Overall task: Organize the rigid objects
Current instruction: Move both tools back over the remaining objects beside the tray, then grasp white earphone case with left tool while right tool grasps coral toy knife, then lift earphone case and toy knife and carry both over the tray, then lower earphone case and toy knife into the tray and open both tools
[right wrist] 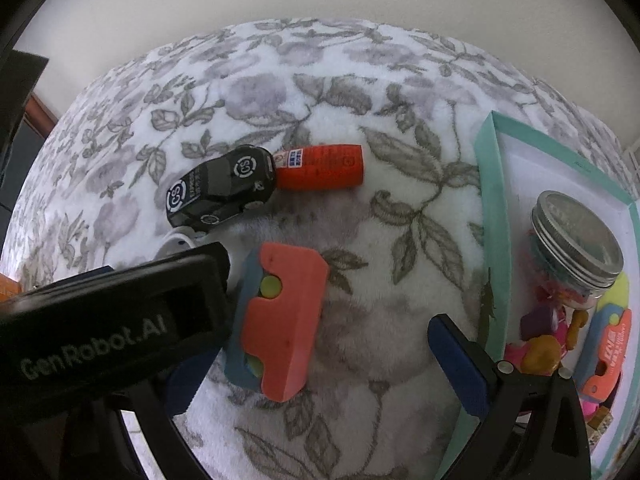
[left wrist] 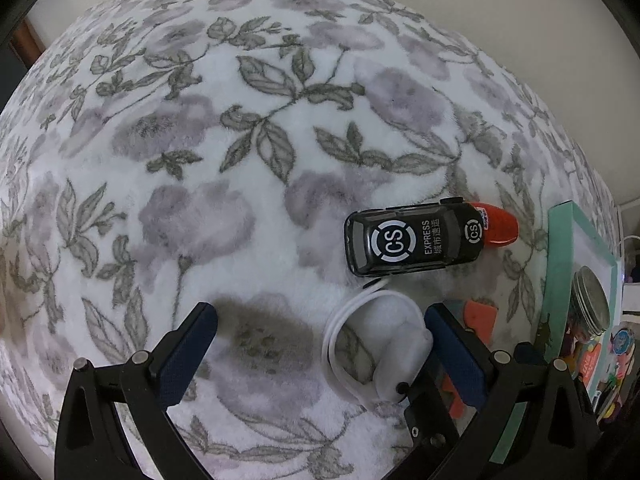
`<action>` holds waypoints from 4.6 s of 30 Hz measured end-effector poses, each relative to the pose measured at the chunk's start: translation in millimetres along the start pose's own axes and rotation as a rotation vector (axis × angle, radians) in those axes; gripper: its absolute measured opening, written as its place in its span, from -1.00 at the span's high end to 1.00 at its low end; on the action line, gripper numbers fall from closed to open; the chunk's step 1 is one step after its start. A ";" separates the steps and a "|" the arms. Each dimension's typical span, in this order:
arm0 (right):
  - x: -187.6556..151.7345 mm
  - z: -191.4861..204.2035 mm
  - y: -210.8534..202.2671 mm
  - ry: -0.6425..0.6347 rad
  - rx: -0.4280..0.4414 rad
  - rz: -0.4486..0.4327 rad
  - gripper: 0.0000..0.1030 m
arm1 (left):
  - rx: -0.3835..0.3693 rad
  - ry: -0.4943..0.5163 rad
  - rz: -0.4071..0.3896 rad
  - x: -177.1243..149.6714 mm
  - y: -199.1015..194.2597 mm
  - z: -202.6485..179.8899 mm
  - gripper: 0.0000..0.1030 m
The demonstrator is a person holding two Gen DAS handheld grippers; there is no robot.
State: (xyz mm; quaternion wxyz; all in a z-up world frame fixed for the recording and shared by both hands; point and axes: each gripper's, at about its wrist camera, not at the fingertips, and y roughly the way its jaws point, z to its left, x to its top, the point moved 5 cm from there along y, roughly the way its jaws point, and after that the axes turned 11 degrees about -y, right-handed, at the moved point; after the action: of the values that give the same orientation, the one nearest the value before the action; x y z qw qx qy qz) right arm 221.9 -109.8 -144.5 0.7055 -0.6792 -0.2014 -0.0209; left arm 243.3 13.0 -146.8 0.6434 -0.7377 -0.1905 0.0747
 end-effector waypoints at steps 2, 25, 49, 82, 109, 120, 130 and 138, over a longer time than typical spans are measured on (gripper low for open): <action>0.3 0.2 0.5 -0.007 -0.004 -0.008 -0.95 | -0.006 -0.007 0.001 0.0 -0.7 3.7 -1.00; 8.1 -28.7 -8.7 0.069 0.014 -0.059 0.12 | -0.054 0.050 0.027 -17.4 -4.4 -16.6 -0.94; 6.4 -38.5 -22.8 0.109 0.037 -0.055 0.12 | -0.147 0.095 -0.061 0.3 -51.8 -31.6 0.03; -8.7 -158.6 -155.9 0.240 -0.210 -0.251 0.13 | -0.339 0.226 -0.343 -14.2 -172.2 -96.9 0.03; -70.9 -240.8 -117.2 0.408 -0.277 -0.075 0.12 | -0.357 0.579 -0.170 -123.3 -83.1 -217.7 0.02; -92.2 -248.7 -78.4 0.442 -0.255 0.023 0.12 | -0.347 0.575 -0.081 -135.2 -51.5 -217.5 0.02; -96.2 -249.4 -69.1 0.450 -0.255 0.041 0.12 | -0.329 0.574 -0.058 -138.3 -42.5 -216.5 0.02; -95.4 -250.8 -67.6 0.451 -0.257 0.040 0.11 | -0.313 0.566 -0.053 -136.0 -43.1 -217.7 -0.12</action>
State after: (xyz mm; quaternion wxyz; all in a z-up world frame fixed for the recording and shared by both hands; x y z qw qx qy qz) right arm 178.1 -380.7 -109.1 0.6406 -0.7454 -0.0216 -0.1832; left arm 188.0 -234.5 -88.0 0.5512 -0.8140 -0.0324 -0.1805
